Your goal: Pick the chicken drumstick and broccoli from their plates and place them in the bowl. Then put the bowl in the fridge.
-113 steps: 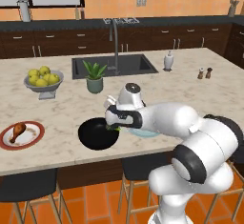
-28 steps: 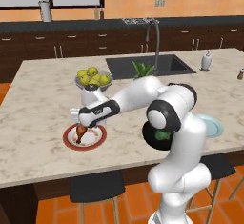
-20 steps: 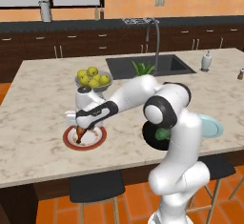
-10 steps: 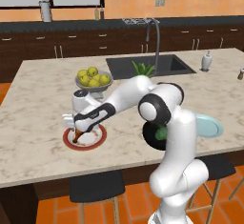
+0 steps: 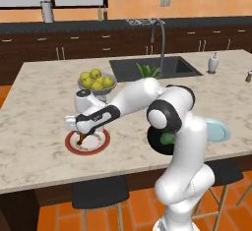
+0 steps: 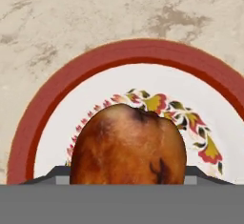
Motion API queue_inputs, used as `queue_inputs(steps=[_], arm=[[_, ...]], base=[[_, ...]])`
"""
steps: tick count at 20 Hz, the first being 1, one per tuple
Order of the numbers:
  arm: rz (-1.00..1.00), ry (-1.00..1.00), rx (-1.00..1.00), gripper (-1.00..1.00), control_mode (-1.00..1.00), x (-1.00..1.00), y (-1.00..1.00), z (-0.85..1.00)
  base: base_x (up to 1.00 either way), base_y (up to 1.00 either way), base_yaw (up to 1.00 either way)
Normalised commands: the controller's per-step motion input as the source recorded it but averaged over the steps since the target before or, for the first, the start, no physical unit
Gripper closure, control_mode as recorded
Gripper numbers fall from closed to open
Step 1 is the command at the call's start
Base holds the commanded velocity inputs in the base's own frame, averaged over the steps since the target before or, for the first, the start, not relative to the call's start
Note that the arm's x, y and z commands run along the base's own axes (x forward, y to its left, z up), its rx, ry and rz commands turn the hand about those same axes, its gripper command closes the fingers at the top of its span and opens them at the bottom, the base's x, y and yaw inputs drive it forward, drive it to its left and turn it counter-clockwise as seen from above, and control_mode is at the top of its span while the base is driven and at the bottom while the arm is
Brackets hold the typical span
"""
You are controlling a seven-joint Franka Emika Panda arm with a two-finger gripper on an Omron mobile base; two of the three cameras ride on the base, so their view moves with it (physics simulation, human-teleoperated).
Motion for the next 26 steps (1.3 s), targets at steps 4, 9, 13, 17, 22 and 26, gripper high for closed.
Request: queue_inputs(steps=[4, 9, 13, 17, 22, 26], arm=[[0.00, 0.00, 0.06, 1.00, -1.00, -0.95, -0.98, 0.77], [0.00, 0.00, 0.08, 1.00, -1.00, -0.69, -1.00, 0.35], [-0.02, 0.02, 0.02, 1.00, -1.00, -0.36, -1.00, 0.32], [0.00, 0.05, 0.00, 1.00, -1.00, -0.05, -1.00, 0.30], [0.00, 0.03, 0.00, 1.00, -1.00, 0.00, -1.00, 0.08], [0.00, 0.09, 0.00, 1.00, -1.00, 0.03, -1.00, 0.00]], base=[[0.00, 0.00, 0.00], [0.00, 0.00, 0.00], [0.00, 0.00, 0.00], [0.00, 0.00, 0.00], [0.00, 0.00, 0.00], [0.00, 0.00, 0.00]])
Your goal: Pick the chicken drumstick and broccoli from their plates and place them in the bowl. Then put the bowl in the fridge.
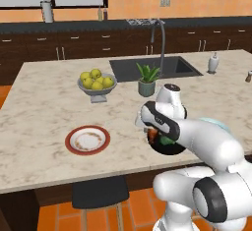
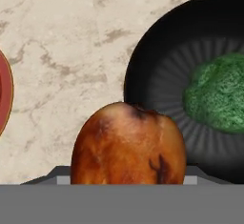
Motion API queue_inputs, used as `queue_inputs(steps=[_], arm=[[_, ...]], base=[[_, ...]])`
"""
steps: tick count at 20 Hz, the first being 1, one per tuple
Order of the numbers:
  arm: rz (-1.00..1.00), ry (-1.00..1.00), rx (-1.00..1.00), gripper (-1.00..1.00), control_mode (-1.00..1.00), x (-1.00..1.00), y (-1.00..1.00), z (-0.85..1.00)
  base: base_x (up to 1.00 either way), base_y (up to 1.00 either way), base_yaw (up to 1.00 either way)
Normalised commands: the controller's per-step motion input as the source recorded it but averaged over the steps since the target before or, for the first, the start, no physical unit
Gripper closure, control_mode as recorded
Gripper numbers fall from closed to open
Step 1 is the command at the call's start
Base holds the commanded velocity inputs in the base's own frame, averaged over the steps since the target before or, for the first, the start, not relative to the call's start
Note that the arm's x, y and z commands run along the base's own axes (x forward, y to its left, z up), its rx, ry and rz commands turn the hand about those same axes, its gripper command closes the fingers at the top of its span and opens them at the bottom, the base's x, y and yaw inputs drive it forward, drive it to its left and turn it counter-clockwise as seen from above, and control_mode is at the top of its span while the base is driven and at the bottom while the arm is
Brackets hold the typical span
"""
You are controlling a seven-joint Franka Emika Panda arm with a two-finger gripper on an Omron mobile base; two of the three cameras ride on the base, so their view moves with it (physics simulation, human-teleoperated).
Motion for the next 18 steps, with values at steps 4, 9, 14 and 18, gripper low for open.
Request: queue_inputs(steps=[4, 9, 14, 18], arm=[[0.00, 0.08, -0.01, 1.00, -1.00, 0.41, -1.00, 0.00], [0.00, 0.05, -0.01, 1.00, -1.00, 0.38, -0.56, -0.04], [0.00, 0.04, 0.00, 1.00, -1.00, 0.46, 0.03, -0.20], [0.00, 0.01, 0.00, 1.00, -1.00, 0.01, 0.02, -0.38]], base=[[0.00, 0.00, 0.00], [0.00, 0.00, 0.00], [0.00, 0.00, 0.00], [0.00, 0.00, 0.00]])
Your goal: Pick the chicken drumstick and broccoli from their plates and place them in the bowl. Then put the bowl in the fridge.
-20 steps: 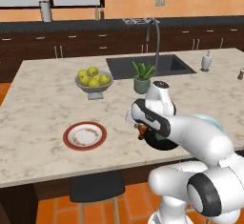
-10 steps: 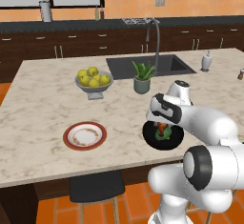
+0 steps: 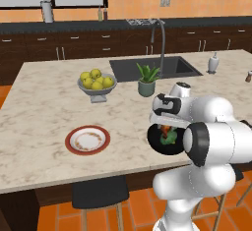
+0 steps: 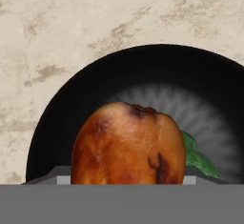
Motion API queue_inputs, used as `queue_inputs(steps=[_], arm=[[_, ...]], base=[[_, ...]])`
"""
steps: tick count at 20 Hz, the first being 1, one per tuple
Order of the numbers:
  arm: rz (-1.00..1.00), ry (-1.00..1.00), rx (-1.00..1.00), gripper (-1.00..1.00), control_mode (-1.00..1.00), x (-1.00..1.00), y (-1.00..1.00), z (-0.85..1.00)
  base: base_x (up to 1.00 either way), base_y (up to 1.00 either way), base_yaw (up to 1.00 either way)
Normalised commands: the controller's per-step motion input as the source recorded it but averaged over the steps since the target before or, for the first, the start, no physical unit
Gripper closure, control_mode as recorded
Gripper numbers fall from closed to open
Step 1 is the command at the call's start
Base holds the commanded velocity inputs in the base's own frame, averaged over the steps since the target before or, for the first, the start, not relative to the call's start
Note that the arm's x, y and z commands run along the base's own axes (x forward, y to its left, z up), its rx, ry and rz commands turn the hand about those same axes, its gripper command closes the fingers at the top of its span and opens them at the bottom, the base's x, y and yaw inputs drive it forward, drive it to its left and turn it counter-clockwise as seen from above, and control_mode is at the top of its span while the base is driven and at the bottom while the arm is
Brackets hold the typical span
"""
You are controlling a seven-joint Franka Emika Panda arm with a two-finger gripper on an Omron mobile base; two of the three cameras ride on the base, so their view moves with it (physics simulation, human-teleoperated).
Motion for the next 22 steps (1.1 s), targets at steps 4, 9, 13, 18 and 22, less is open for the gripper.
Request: queue_inputs(steps=[4, 9, 13, 18, 22], arm=[[0.00, 0.01, -0.01, -1.00, -1.00, -0.04, 0.10, -0.43], [0.00, 0.00, 0.00, -1.00, -1.00, 0.10, 0.06, -0.08], [0.00, 0.00, 0.00, -1.00, -1.00, -0.11, 0.03, -0.08], [0.00, 0.00, 0.00, -1.00, -1.00, -0.16, 0.07, -0.01], [0.00, 0.00, 0.00, -1.00, -1.00, -0.04, -0.10, 0.15]], base=[[0.00, 0.00, 0.00], [0.00, 0.00, 0.00], [0.00, 0.00, 0.00], [0.00, 0.00, 0.00], [0.00, 0.00, 0.00]])
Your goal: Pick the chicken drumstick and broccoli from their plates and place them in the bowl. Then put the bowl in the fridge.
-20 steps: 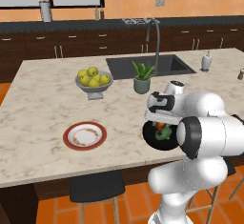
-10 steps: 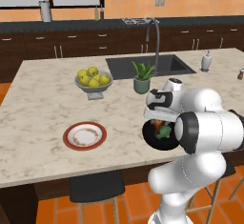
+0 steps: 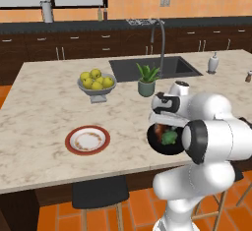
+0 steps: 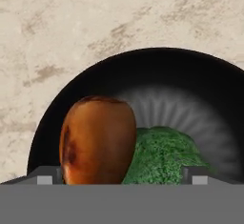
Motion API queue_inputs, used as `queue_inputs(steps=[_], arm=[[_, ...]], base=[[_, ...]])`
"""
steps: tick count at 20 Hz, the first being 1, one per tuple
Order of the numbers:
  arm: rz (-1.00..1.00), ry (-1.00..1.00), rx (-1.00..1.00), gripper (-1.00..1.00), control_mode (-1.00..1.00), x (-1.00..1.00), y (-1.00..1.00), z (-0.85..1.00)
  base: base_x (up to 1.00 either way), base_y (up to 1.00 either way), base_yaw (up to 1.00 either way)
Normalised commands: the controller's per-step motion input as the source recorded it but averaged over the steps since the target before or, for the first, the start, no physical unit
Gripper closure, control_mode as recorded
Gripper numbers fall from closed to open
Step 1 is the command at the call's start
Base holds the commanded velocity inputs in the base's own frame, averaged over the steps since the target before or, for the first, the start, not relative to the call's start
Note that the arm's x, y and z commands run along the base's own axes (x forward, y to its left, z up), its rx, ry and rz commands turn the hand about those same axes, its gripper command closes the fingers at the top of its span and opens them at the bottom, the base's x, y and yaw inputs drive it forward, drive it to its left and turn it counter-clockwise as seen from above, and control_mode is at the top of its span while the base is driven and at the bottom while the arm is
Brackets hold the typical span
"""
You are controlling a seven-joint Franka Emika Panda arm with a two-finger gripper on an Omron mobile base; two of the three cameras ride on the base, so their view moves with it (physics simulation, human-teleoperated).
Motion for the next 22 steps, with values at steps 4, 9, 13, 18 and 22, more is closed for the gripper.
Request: queue_inputs(steps=[4, 9, 13, 18, 22], arm=[[0.00, 0.00, 0.00, -1.00, -1.00, -0.05, -0.22, 0.61], [0.00, 0.00, 0.00, -1.00, -1.00, -0.44, -0.40, 0.42], [0.00, 0.00, 0.00, -1.00, -1.00, -0.99, -0.89, 0.00], [0.00, 0.01, 0.00, -1.00, -1.00, -0.30, -0.49, -0.20], [0.00, 0.00, 0.00, -1.00, -1.00, 0.31, -0.01, -0.43]], base=[[0.00, 0.00, 0.00], [0.00, 0.00, 0.00], [0.00, 0.00, 0.00], [0.00, 0.00, 0.00], [0.00, 0.00, 0.00]])
